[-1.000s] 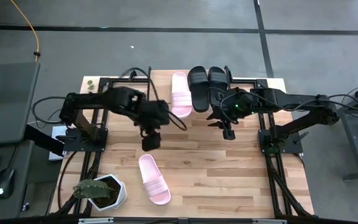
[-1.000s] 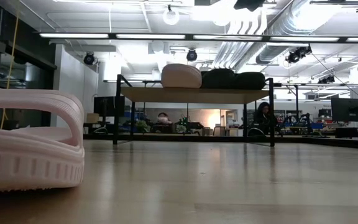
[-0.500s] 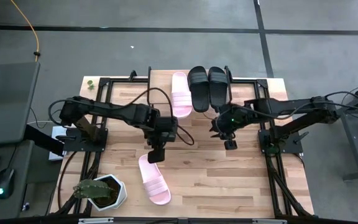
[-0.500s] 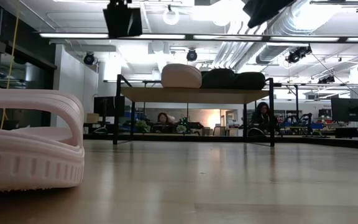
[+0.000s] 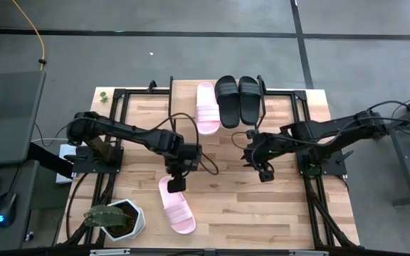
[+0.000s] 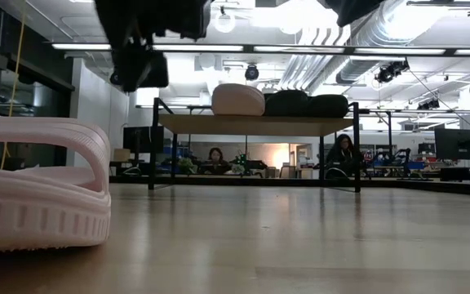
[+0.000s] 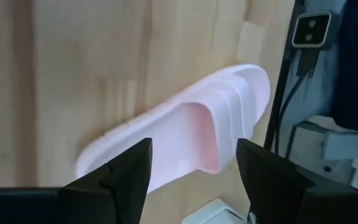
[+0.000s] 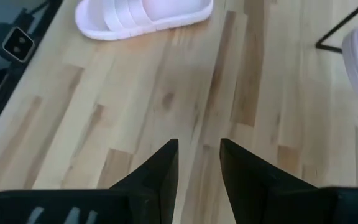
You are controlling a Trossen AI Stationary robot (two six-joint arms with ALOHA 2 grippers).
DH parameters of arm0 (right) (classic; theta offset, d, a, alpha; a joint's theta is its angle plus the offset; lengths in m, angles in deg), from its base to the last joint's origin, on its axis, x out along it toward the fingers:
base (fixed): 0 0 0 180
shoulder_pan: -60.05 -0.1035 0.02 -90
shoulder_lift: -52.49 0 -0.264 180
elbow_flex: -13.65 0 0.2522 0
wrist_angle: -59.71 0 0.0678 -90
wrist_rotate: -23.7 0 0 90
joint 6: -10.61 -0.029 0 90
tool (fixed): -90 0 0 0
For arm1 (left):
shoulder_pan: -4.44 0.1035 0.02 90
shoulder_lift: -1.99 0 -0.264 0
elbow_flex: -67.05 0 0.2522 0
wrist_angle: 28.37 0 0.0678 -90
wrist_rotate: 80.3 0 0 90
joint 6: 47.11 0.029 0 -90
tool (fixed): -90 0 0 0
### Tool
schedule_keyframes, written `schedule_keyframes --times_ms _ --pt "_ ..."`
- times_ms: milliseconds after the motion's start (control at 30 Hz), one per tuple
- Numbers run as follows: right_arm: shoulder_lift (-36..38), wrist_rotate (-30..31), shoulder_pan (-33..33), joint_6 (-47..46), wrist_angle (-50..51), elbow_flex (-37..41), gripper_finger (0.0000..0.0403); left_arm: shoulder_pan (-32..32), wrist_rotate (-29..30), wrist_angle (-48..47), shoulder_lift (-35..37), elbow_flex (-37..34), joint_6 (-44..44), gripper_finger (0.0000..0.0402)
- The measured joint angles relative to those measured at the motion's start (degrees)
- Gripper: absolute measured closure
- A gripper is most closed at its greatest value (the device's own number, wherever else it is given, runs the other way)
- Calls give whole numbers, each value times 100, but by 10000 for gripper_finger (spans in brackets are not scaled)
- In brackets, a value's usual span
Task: Pick and place slides into the shelf
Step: Put the pink slide on the shelf aligned with the other pink slide
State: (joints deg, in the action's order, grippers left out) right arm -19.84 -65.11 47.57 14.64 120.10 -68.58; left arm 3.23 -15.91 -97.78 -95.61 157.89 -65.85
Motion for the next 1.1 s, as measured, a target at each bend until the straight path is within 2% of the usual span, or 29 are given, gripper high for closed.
schedule_keyframes --times_ms 300,767,1100 --pt "0 463 -221 -121 -103 0 292 -267 -121 638 2 -583 -351 179" --pt "0 473 -230 -213 -105 0 292 -772 -282 1560 2 -897 -965 179" --pt "0 468 -307 -263 -105 0 292 -861 -379 2210 2 -1548 -1343 179"
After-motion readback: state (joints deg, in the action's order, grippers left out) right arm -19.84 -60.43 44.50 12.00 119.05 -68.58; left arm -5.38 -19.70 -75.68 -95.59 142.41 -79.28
